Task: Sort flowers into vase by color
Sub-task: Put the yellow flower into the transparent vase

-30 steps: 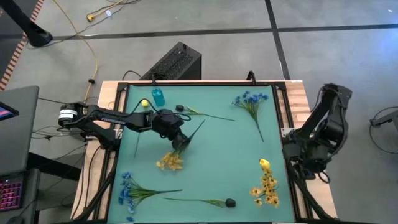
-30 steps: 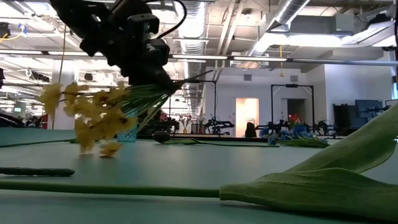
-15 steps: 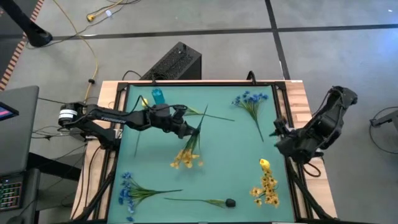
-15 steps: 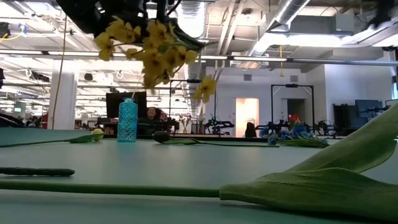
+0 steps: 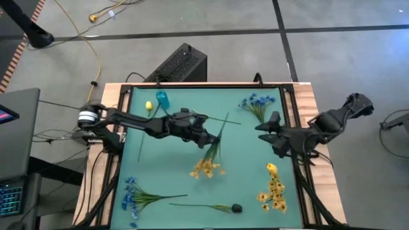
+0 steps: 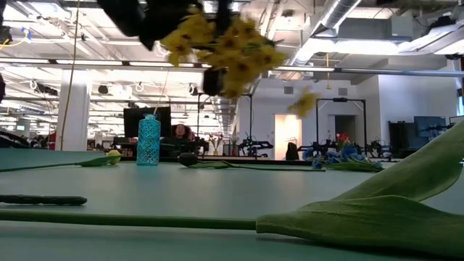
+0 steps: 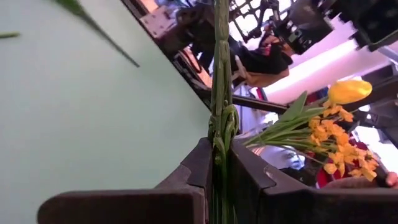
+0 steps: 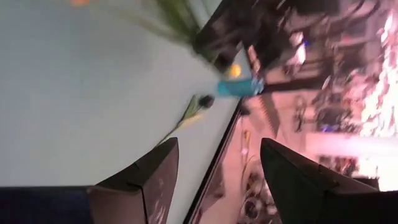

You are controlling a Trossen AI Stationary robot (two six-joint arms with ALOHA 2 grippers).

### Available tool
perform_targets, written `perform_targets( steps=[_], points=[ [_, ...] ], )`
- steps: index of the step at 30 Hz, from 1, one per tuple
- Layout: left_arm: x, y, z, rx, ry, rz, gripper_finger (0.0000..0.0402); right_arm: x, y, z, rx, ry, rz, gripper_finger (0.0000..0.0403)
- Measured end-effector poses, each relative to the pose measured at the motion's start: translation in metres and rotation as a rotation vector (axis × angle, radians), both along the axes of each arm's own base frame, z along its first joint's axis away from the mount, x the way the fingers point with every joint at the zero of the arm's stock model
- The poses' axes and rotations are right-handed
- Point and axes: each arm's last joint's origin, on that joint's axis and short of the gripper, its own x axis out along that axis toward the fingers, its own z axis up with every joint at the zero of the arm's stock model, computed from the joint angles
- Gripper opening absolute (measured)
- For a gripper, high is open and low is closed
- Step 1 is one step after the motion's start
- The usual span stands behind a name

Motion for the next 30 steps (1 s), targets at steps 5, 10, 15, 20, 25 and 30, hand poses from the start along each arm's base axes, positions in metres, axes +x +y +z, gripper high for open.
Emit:
perform_targets(
  steps=[5, 10, 15, 20, 25, 30],
  points=[
    [0.032, -0.004, 0.008, 0.042, -0.046, -0.038, 0.0024, 0.023, -0.004, -0.01, -0.079, 0.021, 0.064, 0.0253],
    [0.052, -0.004, 0.016, 0.061, -0.084, -0.052, 0.0024, 0.048, -0.005, -0.02, -0.159, 0.076, 0.054, 0.0251],
    [0.061, -0.004, 0.017, 0.06, -0.08, -0.061, 0.0024, 0.071, -0.004, -0.036, -0.249, 0.158, 0.071, 0.0229],
    [0.061, -0.003, 0.013, 0.05, -0.044, -0.052, 0.0024, 0.086, -0.004, -0.047, -0.308, 0.207, 0.077, 0.0189],
    [0.061, -0.004, 0.013, 0.046, -0.04, -0.063, 0.0024, 0.092, -0.005, -0.053, -0.353, 0.248, 0.071, 0.0144],
    [0.06, -0.001, 0.012, 0.043, -0.032, -0.061, 0.0024, 0.092, -0.006, -0.054, -0.367, 0.263, 0.072, 0.0099]
  ],
)
